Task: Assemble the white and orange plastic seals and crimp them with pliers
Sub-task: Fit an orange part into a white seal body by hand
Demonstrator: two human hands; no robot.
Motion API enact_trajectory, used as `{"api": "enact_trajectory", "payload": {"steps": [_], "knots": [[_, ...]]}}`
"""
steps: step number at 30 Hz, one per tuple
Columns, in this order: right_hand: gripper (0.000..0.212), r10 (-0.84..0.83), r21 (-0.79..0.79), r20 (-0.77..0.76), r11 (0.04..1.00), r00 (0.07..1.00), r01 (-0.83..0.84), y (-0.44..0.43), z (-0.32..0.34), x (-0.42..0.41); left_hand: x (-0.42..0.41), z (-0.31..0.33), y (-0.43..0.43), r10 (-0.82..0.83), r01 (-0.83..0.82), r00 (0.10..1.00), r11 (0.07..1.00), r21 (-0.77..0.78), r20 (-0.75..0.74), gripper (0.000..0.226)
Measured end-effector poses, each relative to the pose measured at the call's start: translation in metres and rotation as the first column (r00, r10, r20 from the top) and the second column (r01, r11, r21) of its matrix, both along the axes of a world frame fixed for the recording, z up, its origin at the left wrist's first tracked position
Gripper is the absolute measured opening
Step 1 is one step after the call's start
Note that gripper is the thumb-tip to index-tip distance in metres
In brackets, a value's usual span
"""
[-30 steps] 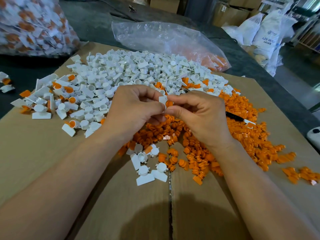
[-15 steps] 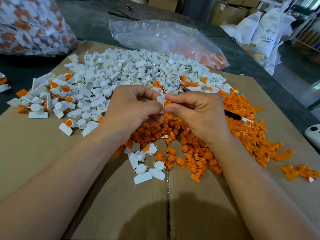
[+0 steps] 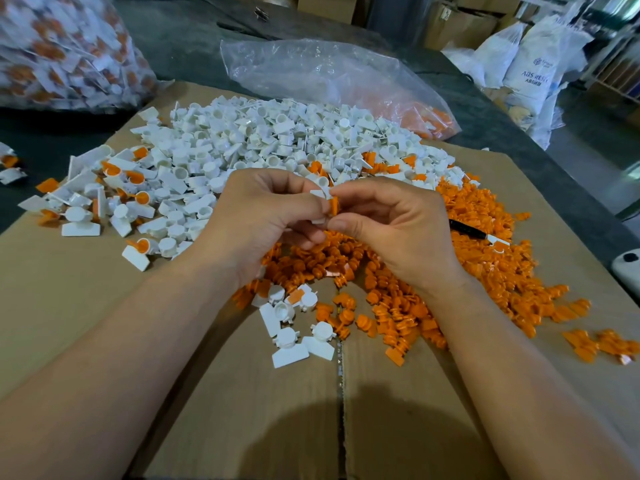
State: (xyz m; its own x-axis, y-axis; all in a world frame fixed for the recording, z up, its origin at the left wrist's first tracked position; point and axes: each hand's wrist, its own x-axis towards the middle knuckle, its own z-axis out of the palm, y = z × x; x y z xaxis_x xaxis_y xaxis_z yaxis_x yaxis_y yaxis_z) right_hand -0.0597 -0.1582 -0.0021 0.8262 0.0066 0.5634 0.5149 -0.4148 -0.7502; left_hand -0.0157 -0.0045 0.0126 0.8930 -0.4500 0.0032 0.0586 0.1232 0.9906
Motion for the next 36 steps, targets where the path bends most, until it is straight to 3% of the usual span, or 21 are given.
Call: {"api": "enact_trajectory", "payload": {"steps": [20,28,36], "knots": [[0.033,-0.034,-0.213,0.120,0.975,0.992,0.059,-0.0021,0.0029,0.0000,-0.0003,-0.0015,0.0009,0.008,-0.010,0.999,1.000,0.025,0.052,0.017],[0.045,-0.038,-0.044,-0.029,0.998,0.999,0.037,-0.0010,-0.0003,-0.0003,0.0006,-0.0008,-0.0004,0.032,-0.032,0.999,0.999,0.018,0.028,0.013],[0.039,-0.039,-0.064,-0.066,0.997,0.997,0.035,-0.0006,0.0015,-0.0013,0.0027,-0.0016,0.0019,0.009,-0.009,1.000,1.000,0.017,-0.002,0.010]]}}
